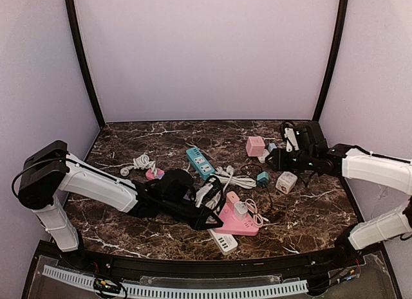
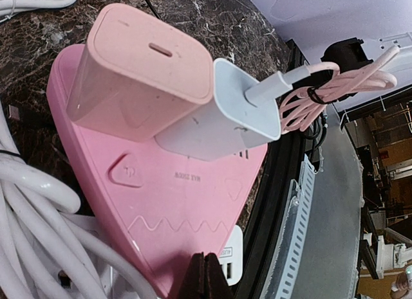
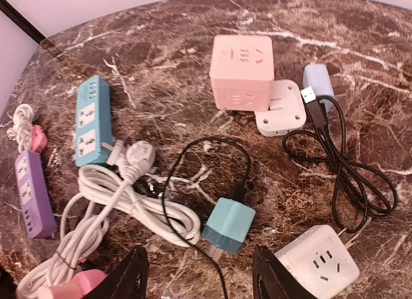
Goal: Pull the plug off the socket
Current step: Place the plug at the center of the board.
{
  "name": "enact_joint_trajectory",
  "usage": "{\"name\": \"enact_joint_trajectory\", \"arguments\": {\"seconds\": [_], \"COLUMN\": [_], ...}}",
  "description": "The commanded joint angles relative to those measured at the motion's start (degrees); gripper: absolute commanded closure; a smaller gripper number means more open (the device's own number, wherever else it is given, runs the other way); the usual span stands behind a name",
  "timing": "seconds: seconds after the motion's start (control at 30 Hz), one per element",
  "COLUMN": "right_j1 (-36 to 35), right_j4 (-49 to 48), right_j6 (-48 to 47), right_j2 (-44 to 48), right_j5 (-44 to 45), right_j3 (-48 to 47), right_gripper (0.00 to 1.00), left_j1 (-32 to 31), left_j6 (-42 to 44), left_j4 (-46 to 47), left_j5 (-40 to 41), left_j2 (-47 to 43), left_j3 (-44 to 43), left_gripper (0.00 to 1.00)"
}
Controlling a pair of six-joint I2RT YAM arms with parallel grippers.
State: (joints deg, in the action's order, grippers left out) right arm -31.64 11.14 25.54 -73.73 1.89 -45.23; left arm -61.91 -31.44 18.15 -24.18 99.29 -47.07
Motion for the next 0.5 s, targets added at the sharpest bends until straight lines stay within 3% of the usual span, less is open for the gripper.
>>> {"name": "enact_joint_trajectory", "arguments": {"seconds": [0.0, 0.23, 0.47], "right_j1": [-4.67, -15.96, -35.63], "right_j4": [6.31, 3.79, 2.61], "right_j6": [0.21, 6.67, 13.02], "right_j2": [10.16, 22.52, 20.3], "right_j5": [3.78, -3.62, 6.48], "right_j3": [-1.86, 3.35, 4.21], "right_gripper": [0.46, 0.47, 0.51], "left_j1": [-0.04, 0.01, -0.04], "left_j6": [0.79, 0.4, -0.44], "left_j4": [-18.77, -18.45, -16.97], "left_j5": [6.18, 6.26, 6.26], "left_j2": [4.83, 4.77, 4.78], "left_j3": [5.26, 5.44, 5.93], "left_gripper": [0.99, 0.99, 0.99]}}
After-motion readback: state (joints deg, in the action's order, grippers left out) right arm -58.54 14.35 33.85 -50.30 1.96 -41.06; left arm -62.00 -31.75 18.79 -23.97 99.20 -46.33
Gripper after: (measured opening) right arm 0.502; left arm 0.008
